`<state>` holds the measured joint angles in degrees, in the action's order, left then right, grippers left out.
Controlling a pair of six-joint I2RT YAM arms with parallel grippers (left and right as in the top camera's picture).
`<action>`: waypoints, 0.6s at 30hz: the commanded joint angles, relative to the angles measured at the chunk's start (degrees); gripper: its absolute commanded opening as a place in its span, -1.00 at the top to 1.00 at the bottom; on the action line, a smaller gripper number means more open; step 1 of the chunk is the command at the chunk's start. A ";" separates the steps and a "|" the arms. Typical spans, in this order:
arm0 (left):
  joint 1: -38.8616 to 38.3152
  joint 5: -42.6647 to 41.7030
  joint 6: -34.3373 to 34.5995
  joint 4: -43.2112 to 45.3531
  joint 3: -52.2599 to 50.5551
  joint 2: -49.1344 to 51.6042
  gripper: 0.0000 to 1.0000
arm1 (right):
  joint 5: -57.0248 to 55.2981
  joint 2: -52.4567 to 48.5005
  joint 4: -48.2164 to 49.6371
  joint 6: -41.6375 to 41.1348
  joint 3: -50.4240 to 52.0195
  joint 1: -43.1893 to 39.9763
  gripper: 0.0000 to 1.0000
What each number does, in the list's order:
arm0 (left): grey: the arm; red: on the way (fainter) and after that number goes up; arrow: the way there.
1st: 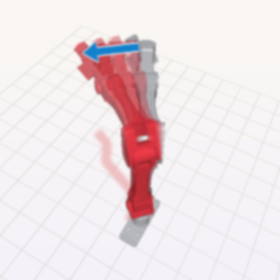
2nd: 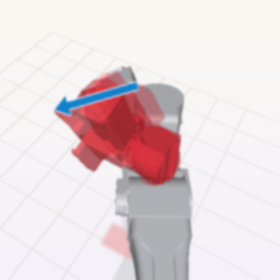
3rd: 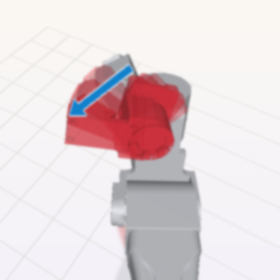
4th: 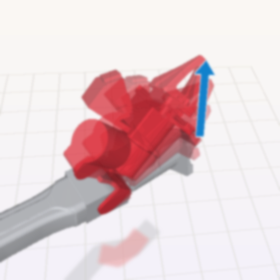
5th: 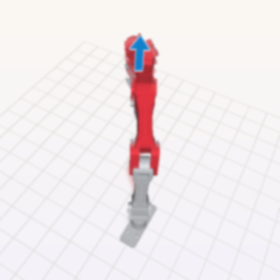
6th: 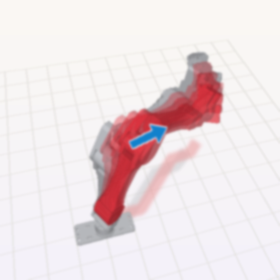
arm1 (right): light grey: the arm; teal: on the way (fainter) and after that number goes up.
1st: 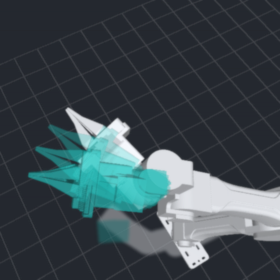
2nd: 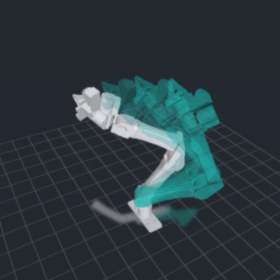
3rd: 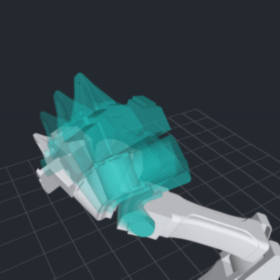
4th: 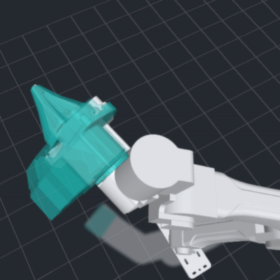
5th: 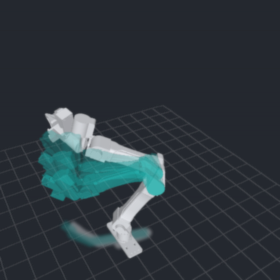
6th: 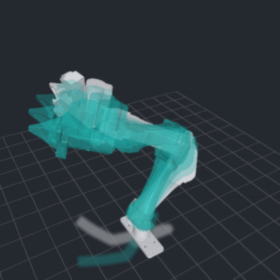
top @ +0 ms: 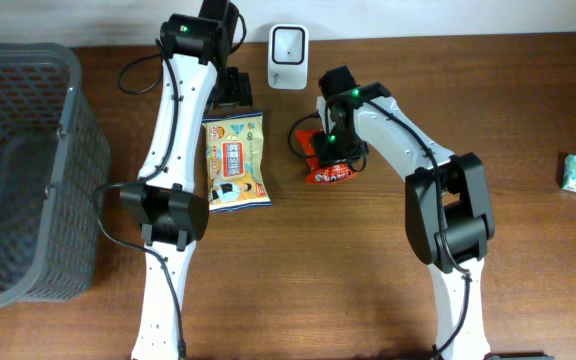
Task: Scan the item barcode
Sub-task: 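Carry the red bag to the right table edge and release it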
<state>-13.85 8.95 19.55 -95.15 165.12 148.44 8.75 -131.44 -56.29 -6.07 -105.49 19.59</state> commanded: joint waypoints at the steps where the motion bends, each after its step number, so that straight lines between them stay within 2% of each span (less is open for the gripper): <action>1: -0.13 -0.17 0.37 -0.07 0.87 -0.37 -0.98 | -0.66 -0.72 0.94 -0.61 -9.81 0.22 0.58; 3: -0.13 -0.17 0.37 -0.07 0.87 -0.37 -0.98 | -2.43 -0.72 2.99 -0.63 -11.85 0.22 0.92; 6: -0.13 -0.17 0.35 -0.07 0.87 -0.37 -0.98 | -2.38 -0.72 12.76 -0.63 -11.85 0.22 0.92; 8: -0.13 -0.17 0.37 -0.07 0.87 -0.37 -0.98 | -3.15 -0.72 23.06 -1.03 -11.85 0.22 0.92; 13: -0.13 -0.17 0.35 -0.07 0.87 -0.37 -0.98 | -6.86 -1.09 41.11 -5.92 -11.82 0.22 0.92; 15: -0.13 -0.17 0.35 -0.07 0.87 -0.37 -0.98 | -8.15 -1.92 44.76 -16.28 -11.82 0.24 0.92; 18: -0.13 -0.17 0.37 -0.07 0.87 -0.37 -0.98 | -4.46 -3.78 43.21 -21.07 -11.82 0.33 0.92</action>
<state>-13.85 8.97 19.55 -95.13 165.12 148.44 2.00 -133.51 -12.23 -22.52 -116.27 19.59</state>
